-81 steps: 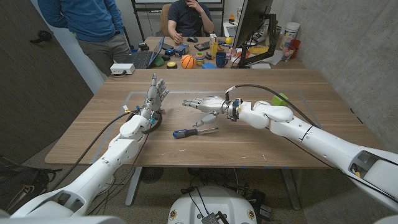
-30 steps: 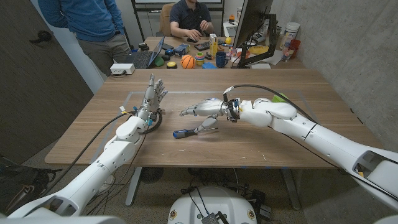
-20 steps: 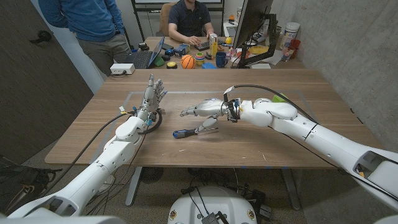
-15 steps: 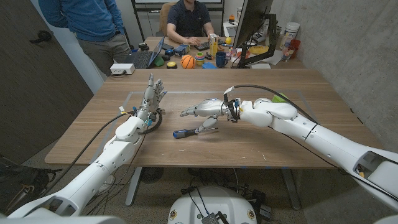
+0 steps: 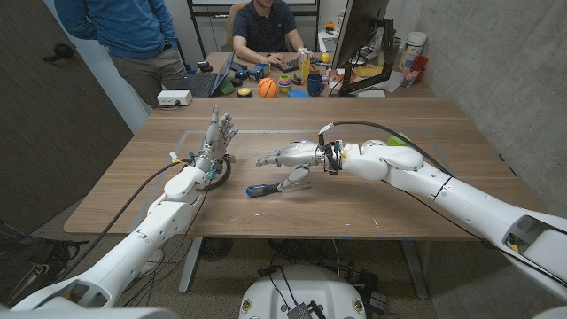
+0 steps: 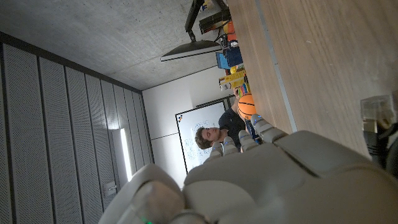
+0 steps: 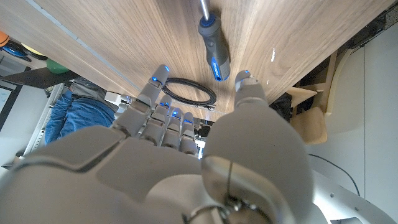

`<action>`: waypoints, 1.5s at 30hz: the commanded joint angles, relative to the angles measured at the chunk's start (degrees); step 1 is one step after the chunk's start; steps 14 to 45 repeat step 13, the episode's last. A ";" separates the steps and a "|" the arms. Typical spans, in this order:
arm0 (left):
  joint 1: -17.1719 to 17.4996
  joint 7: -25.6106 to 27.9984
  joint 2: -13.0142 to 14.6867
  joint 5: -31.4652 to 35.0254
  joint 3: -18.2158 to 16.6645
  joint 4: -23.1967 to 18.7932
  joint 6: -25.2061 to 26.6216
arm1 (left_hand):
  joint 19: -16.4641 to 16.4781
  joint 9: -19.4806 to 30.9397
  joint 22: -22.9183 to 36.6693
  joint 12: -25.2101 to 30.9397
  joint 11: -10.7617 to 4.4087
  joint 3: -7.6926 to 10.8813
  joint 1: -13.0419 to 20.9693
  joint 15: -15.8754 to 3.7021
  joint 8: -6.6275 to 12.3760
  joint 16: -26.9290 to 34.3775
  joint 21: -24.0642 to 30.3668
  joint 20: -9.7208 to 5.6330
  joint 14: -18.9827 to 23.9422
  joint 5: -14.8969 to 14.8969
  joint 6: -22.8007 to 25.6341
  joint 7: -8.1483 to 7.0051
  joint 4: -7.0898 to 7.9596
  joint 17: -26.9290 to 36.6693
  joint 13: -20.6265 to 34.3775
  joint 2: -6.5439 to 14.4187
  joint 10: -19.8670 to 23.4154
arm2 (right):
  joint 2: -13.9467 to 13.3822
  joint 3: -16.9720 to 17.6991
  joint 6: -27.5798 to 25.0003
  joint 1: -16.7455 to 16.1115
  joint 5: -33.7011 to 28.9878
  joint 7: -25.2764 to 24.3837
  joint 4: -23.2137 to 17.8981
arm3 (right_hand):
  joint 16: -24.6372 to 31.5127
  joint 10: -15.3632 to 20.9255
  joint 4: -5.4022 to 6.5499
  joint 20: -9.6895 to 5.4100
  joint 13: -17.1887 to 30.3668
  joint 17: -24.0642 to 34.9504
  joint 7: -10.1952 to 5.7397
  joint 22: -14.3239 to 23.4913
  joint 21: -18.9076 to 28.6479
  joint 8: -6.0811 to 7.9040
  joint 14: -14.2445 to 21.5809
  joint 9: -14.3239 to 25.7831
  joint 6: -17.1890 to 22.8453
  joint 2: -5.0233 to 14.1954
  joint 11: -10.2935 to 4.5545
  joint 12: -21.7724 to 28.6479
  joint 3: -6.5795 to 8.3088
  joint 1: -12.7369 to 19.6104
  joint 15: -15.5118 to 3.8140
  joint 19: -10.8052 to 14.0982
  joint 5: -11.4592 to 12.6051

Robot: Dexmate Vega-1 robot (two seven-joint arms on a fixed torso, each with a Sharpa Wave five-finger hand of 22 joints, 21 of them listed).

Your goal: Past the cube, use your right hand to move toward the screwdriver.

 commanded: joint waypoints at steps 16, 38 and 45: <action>0.06 0.42 0.04 0.27 0.04 -0.42 0.17 | -0.21 0.15 0.28 0.14 0.15 -0.59 -0.47 0.37 0.38 0.16 0.35 0.53 -1.84 0.41 -2.61 -0.07 0.04 0.21 0.21 3.08 -1.62 | 0.57 -0.02 0.21 0.18 0.91 0.17 0.57 | -0.41 0.90 0.12 -0.21 0.22 0.05 0.05 0.20 -0.40 -0.21 1.08 0.35 1.25 0.33 -0.11 -0.35 -0.88 1.00 -3.90 0.90 0.55; 0.06 0.42 0.04 0.27 0.04 -0.42 0.17 | -0.21 0.15 0.28 0.14 0.15 -0.59 -0.47 0.37 0.38 0.16 0.35 0.53 -1.84 0.41 -2.61 -0.07 0.04 0.21 0.21 3.08 -1.62 | 0.57 -0.02 0.21 0.18 0.91 0.17 0.57 | -0.41 0.90 0.12 -0.21 0.22 0.05 0.05 0.20 -0.40 -0.21 1.08 0.35 1.25 0.33 -0.11 -0.35 -0.88 1.00 -3.90 0.90 0.55; 0.06 0.42 0.04 0.27 0.04 -0.42 0.17 | -0.21 0.15 0.28 0.14 0.15 -0.59 -0.47 0.37 0.38 0.16 0.35 0.53 -1.84 0.41 -2.61 -0.07 0.04 0.21 0.21 3.08 -1.62 | 0.57 -0.02 0.21 0.18 0.91 0.17 0.57 | -0.41 0.90 0.12 -0.21 0.22 0.05 0.05 0.20 -0.40 -0.21 1.08 0.35 1.25 0.33 -0.11 -0.35 -0.88 1.00 -3.90 0.90 0.55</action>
